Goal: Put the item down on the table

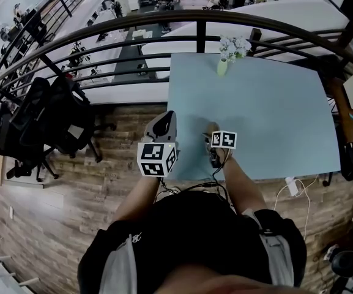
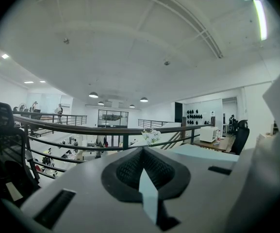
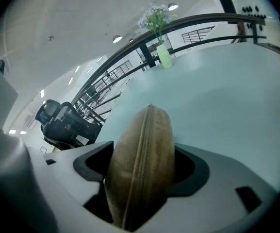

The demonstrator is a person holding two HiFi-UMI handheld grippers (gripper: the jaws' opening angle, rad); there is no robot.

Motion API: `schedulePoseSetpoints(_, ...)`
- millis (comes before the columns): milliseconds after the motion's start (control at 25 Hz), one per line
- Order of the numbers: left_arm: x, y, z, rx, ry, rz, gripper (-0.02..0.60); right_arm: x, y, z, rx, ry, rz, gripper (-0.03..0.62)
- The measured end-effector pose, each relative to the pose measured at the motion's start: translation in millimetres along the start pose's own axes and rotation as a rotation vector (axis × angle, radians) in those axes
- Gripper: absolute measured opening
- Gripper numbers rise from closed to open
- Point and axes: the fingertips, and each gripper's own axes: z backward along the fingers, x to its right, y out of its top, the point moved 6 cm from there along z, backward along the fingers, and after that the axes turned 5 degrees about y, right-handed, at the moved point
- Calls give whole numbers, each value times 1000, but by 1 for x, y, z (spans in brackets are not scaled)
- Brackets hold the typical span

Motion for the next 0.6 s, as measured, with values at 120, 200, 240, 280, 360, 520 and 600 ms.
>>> schedulePoseSetpoints(120, 0, 0, -2, -3, -8, -1, 14, 5, -5, -2, -19, -12, -14, 330)
schedulePoseSetpoints(200, 0, 0, -3, -6, -10, -1, 14, 6, -5, -2, -20, -10, -16, 331)
schedulePoseSetpoints(240, 0, -1, -3, -7, -10, 0, 14, 6, -5, -2, -21, -11, -8, 334)
schedulePoseSetpoints(280, 0, -1, -3, -8, -10, 0, 14, 6, -5, -3, -22, -16, 6, 343)
schedulePoseSetpoints(360, 1, -2, -3, -10, -11, 0, 14, 7, -2, -1, -10, -40, 40, 372)
schedulePoseSetpoints(520, 2, -3, -3, -13, -17, -1, 14, 12, 7, 8, 73, -131, 85, 403)
schedulePoseSetpoints(600, 3, -3, -3, -13, -19, -1, 14, 16, 11, 12, 104, -162, 93, 411)
